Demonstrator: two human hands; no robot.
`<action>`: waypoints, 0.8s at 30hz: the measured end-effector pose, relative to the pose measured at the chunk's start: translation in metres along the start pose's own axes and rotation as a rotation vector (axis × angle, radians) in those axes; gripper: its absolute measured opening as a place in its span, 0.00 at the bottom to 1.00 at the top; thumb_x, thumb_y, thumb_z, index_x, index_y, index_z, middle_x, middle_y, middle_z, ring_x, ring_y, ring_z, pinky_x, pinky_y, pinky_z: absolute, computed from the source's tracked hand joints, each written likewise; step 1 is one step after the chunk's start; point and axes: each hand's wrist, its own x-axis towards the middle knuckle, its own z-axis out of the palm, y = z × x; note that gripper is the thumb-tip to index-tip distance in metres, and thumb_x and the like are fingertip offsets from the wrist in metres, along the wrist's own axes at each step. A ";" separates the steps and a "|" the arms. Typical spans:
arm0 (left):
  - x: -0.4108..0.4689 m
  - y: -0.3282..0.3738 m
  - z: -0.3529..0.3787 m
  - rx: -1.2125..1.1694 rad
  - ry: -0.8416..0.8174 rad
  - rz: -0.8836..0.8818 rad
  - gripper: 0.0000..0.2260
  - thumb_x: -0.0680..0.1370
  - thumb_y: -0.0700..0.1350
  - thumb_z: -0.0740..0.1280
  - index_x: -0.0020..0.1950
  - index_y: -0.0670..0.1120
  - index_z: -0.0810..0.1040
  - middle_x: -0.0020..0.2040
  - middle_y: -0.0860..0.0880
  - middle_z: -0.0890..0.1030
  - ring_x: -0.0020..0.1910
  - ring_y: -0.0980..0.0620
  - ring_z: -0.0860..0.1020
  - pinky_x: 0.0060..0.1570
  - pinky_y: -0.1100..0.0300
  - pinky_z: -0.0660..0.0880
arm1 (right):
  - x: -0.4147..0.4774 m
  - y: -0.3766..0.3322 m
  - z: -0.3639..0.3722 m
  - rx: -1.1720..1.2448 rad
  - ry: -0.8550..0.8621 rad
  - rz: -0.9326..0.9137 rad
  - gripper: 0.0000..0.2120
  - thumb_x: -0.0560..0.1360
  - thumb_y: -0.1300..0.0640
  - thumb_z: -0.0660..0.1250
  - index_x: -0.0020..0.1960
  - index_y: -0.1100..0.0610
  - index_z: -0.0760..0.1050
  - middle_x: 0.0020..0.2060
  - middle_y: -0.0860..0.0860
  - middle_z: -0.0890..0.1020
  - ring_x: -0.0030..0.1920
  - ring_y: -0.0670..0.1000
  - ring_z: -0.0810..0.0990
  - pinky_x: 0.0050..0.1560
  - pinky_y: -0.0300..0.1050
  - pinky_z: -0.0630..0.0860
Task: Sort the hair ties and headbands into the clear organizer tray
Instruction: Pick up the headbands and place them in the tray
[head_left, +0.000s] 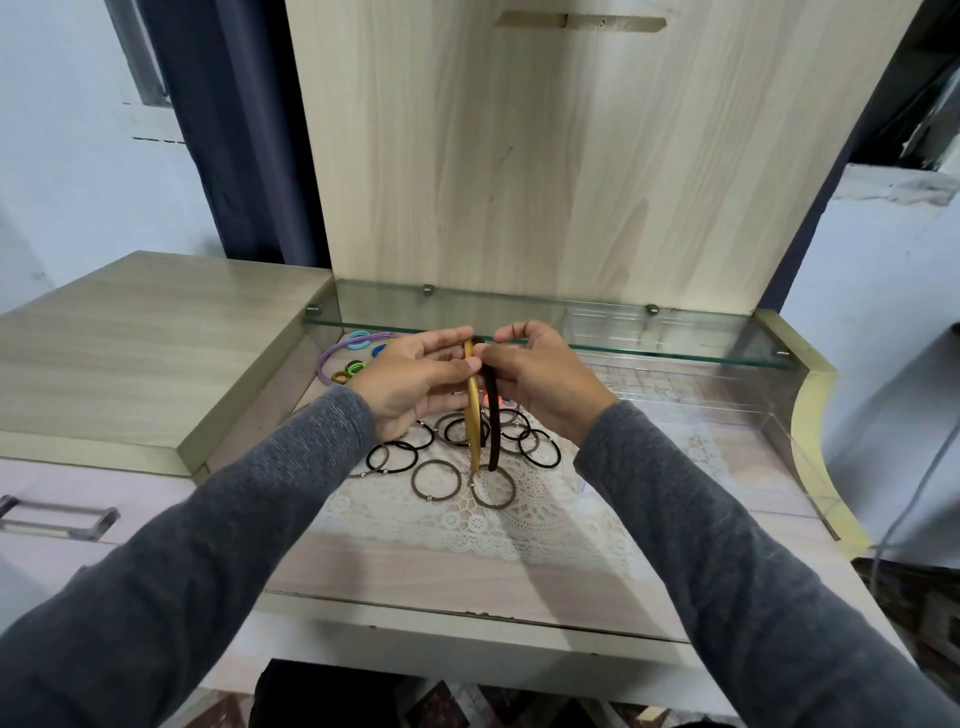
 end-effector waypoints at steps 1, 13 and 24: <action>0.001 0.000 0.000 0.003 0.002 -0.001 0.20 0.76 0.32 0.66 0.68 0.43 0.72 0.66 0.41 0.76 0.62 0.43 0.78 0.52 0.51 0.79 | 0.000 0.000 0.000 0.014 -0.006 -0.001 0.10 0.76 0.68 0.65 0.50 0.59 0.65 0.49 0.62 0.78 0.40 0.53 0.80 0.47 0.47 0.80; -0.005 0.001 -0.022 0.404 0.093 0.077 0.17 0.79 0.45 0.66 0.68 0.53 0.71 0.57 0.50 0.82 0.52 0.53 0.81 0.46 0.60 0.80 | 0.002 0.000 -0.002 0.149 -0.057 0.042 0.14 0.75 0.71 0.65 0.51 0.59 0.63 0.46 0.64 0.82 0.41 0.56 0.84 0.47 0.49 0.82; -0.039 -0.037 -0.110 1.285 0.250 0.015 0.15 0.77 0.41 0.66 0.64 0.49 0.75 0.59 0.52 0.74 0.55 0.57 0.71 0.52 0.66 0.64 | 0.003 -0.004 0.003 0.193 -0.076 0.050 0.14 0.76 0.73 0.62 0.50 0.58 0.61 0.47 0.67 0.82 0.44 0.59 0.84 0.50 0.52 0.81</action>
